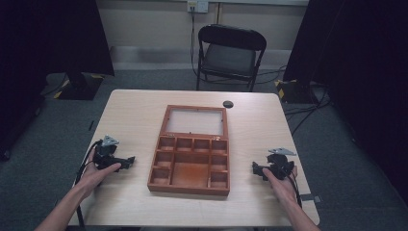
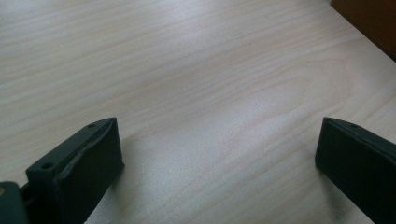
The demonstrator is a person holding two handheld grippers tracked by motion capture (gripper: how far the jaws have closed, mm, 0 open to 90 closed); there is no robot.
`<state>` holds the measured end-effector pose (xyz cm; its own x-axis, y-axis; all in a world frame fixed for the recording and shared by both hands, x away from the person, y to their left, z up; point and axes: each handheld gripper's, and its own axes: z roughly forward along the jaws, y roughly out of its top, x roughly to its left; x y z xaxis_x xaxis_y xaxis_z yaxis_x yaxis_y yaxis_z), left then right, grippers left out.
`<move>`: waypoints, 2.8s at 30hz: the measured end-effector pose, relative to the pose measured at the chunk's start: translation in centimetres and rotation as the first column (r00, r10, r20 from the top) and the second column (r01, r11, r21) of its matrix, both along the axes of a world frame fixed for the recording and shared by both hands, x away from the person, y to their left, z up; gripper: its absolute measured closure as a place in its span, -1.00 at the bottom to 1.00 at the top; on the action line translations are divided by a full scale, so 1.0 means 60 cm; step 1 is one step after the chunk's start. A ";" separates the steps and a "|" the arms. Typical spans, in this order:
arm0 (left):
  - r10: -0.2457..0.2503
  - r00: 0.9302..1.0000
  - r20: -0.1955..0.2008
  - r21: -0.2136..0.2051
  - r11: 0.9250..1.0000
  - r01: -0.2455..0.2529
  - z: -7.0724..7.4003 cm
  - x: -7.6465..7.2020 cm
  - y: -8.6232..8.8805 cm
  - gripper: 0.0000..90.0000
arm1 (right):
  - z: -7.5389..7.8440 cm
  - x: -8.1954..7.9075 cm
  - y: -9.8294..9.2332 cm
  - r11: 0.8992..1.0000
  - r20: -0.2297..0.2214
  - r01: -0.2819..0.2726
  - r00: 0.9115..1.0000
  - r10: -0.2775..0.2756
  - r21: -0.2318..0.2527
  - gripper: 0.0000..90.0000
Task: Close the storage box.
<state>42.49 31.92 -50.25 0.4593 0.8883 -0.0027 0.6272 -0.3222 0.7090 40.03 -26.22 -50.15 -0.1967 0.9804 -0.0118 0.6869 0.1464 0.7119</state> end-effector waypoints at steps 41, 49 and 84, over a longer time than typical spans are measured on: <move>-0.080 0.997 -0.001 -0.164 0.983 0.079 0.086 0.031 -0.061 -0.52 | 0.080 0.037 0.044 0.978 0.116 -0.180 0.979 0.167 0.106 -0.68; -0.066 0.998 0.019 -0.133 0.989 0.068 0.108 0.066 -0.073 -0.52 | 0.084 0.078 0.077 0.968 0.095 -0.229 0.971 0.219 0.100 -0.68; -0.096 0.988 -0.124 -0.254 0.965 0.062 0.066 0.170 -0.190 -0.57 | 0.049 0.218 0.179 0.914 -0.036 -0.276 0.953 0.299 0.298 -0.79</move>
<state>52.67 20.53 -46.31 0.5083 0.8124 -0.2857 0.7020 -0.1987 0.6839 53.10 -15.48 -47.19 -0.4592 0.8404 0.2880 0.7015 0.1440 0.6980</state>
